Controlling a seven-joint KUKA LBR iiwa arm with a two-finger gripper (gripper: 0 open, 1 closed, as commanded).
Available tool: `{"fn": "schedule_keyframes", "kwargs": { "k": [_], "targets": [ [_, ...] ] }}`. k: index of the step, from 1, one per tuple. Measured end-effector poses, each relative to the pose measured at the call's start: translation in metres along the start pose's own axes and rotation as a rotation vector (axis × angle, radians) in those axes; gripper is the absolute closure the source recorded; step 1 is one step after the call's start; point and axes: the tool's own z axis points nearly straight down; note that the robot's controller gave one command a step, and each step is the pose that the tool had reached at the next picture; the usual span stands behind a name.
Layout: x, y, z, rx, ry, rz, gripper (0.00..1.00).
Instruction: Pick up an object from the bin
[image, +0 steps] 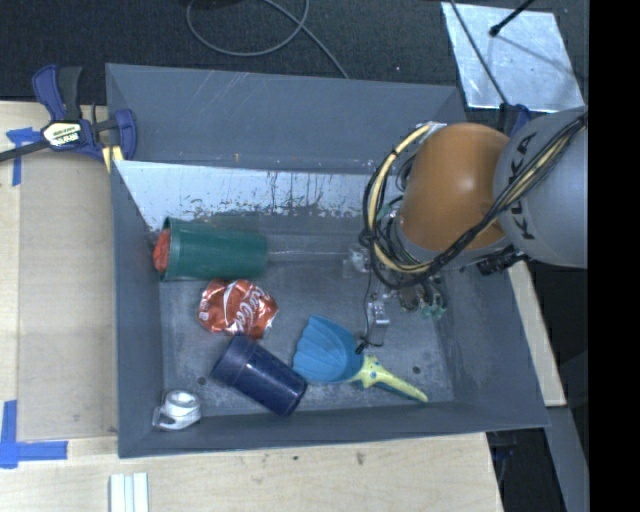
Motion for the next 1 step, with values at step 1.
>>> {"fn": "schedule_keyframes", "kwargs": {
  "k": [1],
  "targets": [
    [-0.0016, 0.0, -0.0049, 0.0, -0.008, 0.0, 0.0]
  ]
}}
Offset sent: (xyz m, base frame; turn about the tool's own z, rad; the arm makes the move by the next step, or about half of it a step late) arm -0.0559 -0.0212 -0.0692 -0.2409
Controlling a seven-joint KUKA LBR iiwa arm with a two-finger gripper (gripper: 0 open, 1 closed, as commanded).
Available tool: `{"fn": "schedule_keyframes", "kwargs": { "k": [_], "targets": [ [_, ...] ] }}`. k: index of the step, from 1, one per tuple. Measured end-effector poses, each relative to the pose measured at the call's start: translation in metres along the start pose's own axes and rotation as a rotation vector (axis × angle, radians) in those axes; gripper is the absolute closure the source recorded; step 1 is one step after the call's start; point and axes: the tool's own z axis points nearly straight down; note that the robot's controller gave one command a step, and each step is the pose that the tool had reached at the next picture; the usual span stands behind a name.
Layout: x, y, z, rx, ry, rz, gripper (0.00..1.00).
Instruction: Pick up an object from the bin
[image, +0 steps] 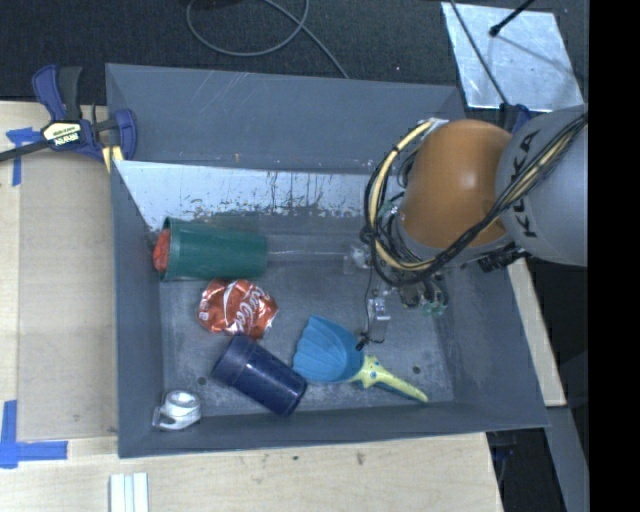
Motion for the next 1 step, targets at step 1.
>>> {"fn": "schedule_keyframes", "kwargs": {
  "k": [1],
  "targets": [
    [0.024, -0.0083, 0.0312, 0.0, -0.008, -0.117, 0.0]
  ]
}}
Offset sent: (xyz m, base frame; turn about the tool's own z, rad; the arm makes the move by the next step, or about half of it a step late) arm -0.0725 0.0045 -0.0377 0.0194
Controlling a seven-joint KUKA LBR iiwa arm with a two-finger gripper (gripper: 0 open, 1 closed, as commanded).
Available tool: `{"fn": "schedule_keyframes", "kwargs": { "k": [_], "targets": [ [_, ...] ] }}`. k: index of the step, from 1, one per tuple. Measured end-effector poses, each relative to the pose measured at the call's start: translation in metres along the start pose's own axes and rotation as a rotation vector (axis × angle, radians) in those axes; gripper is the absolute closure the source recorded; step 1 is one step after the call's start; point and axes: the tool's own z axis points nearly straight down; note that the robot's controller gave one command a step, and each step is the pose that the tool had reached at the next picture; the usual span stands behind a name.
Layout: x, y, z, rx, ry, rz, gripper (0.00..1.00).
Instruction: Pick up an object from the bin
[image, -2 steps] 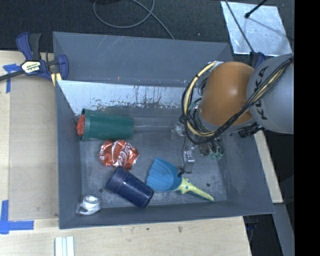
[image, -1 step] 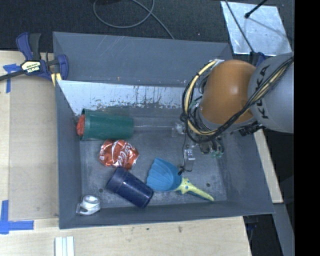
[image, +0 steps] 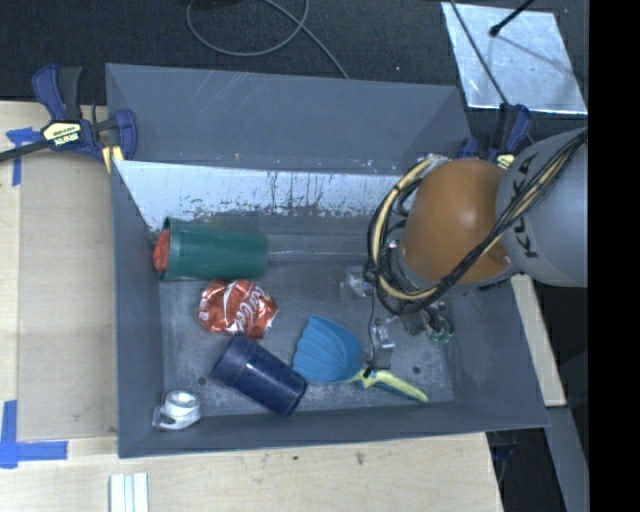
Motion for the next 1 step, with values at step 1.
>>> {"fn": "schedule_keyframes", "kwargs": {
  "k": [1],
  "targets": [
    [0.0309, 0.0084, 0.0151, 0.0, 0.009, 0.017, 0.0]
  ]
}}
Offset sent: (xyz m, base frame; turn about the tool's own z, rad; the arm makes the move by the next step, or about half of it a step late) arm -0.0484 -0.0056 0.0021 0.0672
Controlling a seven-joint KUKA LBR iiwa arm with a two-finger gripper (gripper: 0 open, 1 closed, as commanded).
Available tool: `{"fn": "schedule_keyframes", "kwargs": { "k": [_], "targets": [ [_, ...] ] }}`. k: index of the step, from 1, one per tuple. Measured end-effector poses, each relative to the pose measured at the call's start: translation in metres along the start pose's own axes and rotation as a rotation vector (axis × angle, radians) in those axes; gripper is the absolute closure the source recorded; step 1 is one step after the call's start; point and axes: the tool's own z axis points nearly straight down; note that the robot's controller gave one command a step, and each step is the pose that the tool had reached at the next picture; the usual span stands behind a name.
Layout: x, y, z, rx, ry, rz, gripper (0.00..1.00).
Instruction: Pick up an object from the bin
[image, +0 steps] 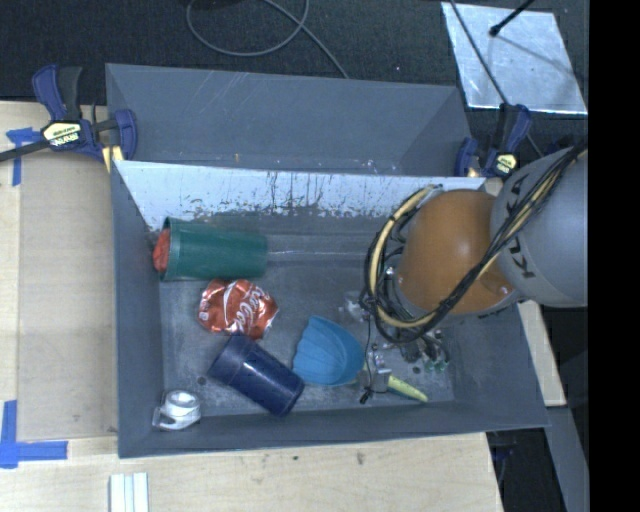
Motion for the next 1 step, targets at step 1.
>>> {"fn": "schedule_keyframes", "kwargs": {
  "k": [1],
  "targets": [
    [0.0126, -0.0053, -0.0121, 0.0, -0.005, 0.082, 0.0]
  ]
}}
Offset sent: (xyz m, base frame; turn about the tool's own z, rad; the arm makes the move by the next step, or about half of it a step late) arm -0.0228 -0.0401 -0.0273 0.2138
